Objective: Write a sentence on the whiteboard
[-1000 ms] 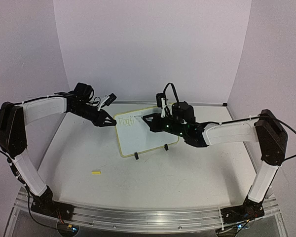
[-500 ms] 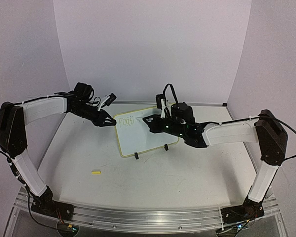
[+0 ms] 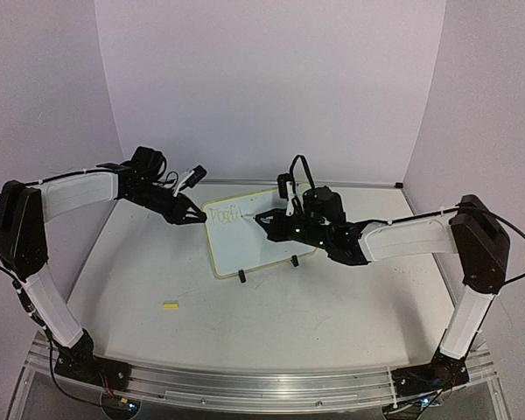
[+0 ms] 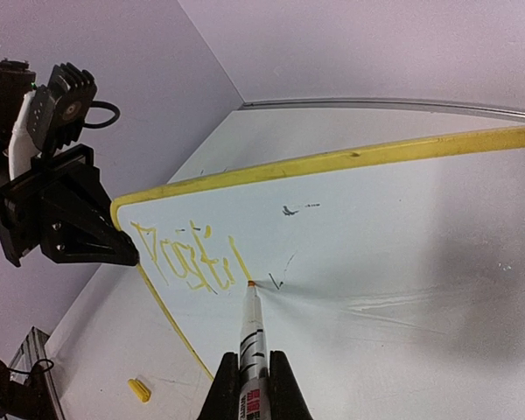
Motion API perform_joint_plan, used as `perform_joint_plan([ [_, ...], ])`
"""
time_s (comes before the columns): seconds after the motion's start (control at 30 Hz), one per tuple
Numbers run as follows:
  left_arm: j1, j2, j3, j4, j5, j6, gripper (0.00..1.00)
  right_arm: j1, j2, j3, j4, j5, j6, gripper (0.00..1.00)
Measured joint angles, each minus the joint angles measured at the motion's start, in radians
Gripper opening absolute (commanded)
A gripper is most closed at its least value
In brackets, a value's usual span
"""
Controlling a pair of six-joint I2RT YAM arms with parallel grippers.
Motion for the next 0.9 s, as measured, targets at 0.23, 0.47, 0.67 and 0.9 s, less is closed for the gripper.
perform_joint_plan([
  [0.23,0.000,0.000,0.000,0.000,0.000,0.000,0.00,0.003,0.000,0.000,0.000,0.012,-0.002,0.00],
  [0.47,0.000,0.000,0.000,0.000,0.000,0.000,0.00,0.005,-0.006,0.002,-0.006,0.028,-0.012,0.00],
  [0.67,0.000,0.000,0.000,0.000,0.000,0.000,0.00,0.005,-0.019,0.008,-0.011,0.054,-0.025,0.00],
  [0.9,0.000,0.000,0.000,0.000,0.000,0.000,0.00,0.005,-0.019,0.023,-0.016,0.059,-0.029,0.00],
])
